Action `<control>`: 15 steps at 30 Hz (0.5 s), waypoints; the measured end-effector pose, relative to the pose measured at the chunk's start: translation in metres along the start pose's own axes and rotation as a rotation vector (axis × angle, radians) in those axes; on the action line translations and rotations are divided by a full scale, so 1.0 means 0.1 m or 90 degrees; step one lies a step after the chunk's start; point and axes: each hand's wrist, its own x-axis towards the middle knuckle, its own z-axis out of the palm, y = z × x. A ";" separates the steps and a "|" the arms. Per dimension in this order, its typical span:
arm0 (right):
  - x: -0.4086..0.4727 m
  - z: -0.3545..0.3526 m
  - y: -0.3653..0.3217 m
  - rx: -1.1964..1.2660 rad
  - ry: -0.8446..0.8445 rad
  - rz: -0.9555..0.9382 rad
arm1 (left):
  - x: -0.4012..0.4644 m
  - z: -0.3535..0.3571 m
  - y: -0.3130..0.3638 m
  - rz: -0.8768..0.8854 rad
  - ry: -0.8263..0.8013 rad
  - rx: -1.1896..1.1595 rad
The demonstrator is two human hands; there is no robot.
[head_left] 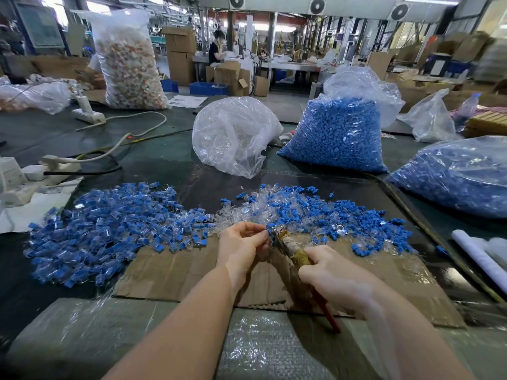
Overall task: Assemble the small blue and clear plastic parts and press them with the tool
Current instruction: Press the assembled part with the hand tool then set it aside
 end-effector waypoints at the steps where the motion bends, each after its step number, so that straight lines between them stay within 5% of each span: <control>1: 0.00 0.00 0.00 0.000 -0.002 -0.004 | 0.00 0.00 0.00 0.001 0.001 0.004; 15: 0.00 -0.03 -0.06 -0.045 -0.030 0.003 | -0.07 0.01 0.05 0.017 -0.010 0.066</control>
